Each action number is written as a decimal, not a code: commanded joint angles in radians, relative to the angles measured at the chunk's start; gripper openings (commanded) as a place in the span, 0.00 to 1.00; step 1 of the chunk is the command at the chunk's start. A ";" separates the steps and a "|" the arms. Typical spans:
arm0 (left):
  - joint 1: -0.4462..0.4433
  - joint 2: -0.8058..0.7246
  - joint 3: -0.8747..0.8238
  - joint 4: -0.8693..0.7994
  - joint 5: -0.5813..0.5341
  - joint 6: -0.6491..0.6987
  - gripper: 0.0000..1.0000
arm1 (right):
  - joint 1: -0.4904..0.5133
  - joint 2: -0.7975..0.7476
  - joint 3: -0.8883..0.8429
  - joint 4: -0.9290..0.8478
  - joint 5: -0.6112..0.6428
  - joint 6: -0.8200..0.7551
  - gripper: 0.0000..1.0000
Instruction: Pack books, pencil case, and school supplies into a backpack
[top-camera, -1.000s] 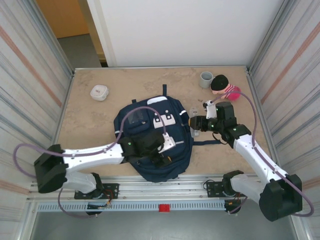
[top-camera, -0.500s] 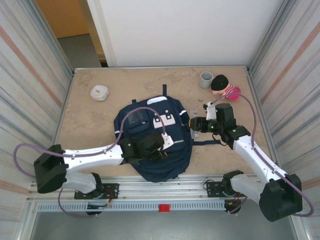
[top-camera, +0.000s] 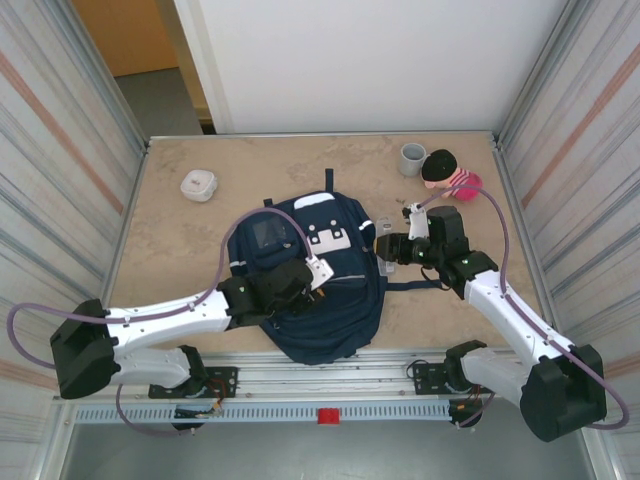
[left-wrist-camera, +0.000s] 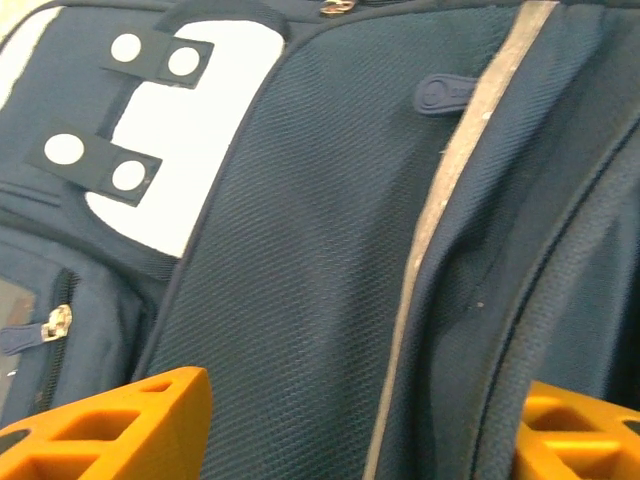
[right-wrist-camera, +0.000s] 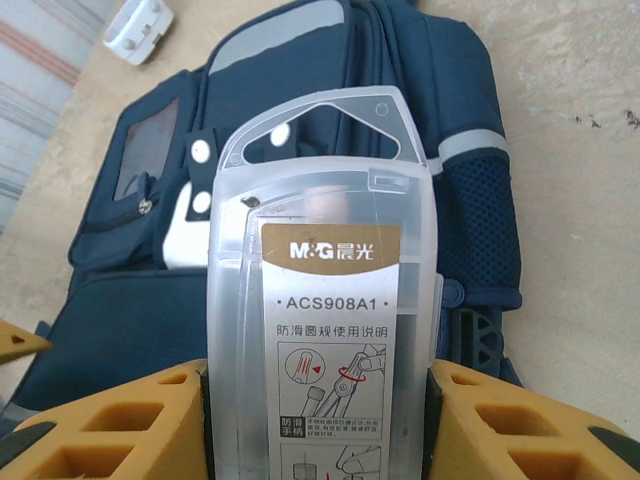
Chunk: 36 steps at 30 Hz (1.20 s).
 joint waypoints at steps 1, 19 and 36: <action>0.008 0.013 -0.025 0.009 0.082 -0.012 0.55 | 0.008 -0.011 0.001 0.032 0.018 0.018 0.49; 0.257 -0.231 -0.074 0.207 0.416 -0.299 0.07 | 0.134 -0.255 -0.066 0.198 -0.002 -0.148 0.50; 0.355 -0.190 -0.030 0.275 0.661 -0.388 0.09 | 0.846 -0.145 0.042 0.109 0.567 -0.664 0.45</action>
